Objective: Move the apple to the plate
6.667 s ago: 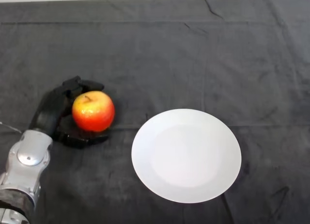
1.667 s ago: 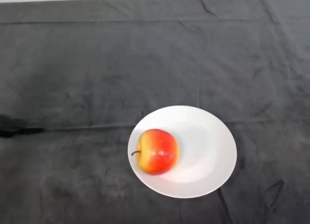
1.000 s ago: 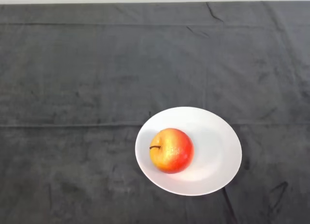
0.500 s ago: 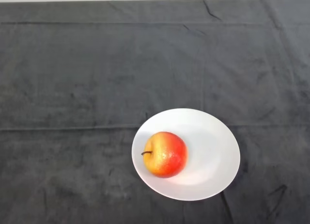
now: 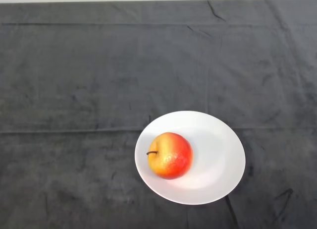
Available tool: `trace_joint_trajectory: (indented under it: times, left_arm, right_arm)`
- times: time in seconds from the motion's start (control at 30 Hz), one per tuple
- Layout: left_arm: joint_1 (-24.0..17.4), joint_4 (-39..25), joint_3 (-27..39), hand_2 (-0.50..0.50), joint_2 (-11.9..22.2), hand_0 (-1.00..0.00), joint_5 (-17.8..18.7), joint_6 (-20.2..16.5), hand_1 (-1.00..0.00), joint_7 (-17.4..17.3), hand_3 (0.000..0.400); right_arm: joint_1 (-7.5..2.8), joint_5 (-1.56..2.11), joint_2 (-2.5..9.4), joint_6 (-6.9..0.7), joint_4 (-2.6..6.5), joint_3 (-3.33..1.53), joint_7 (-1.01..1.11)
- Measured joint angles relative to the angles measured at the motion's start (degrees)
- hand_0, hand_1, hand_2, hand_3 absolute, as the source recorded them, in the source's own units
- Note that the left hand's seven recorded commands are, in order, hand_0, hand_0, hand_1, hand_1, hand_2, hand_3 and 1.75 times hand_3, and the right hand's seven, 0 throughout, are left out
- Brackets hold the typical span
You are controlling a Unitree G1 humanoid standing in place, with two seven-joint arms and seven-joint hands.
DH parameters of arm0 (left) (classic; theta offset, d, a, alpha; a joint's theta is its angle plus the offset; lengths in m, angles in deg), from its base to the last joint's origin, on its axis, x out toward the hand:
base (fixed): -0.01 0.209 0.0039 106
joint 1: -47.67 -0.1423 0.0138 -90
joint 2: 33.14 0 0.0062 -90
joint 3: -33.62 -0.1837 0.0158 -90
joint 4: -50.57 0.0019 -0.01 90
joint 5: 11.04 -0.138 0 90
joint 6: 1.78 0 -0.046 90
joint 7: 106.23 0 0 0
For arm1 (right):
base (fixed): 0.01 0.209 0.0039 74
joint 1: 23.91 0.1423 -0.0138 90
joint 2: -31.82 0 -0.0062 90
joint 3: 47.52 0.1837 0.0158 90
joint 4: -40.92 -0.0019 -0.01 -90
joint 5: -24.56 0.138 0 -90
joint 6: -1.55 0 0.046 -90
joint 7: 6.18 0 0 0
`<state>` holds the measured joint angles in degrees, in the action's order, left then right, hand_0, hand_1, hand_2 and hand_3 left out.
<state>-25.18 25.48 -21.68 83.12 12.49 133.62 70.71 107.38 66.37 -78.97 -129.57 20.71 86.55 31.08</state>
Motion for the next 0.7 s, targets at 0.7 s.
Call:
trace_joint_trajectory:
  times: [0.7]
  left_arm:
    - [0.3,0.8,0.6,0.0,-0.1,0.0,0.0,1.9,0.0,-1.6,0.0]
  right_arm:
    - [0.0,0.0,0.0,0.0,0.0,0.0,0.0]
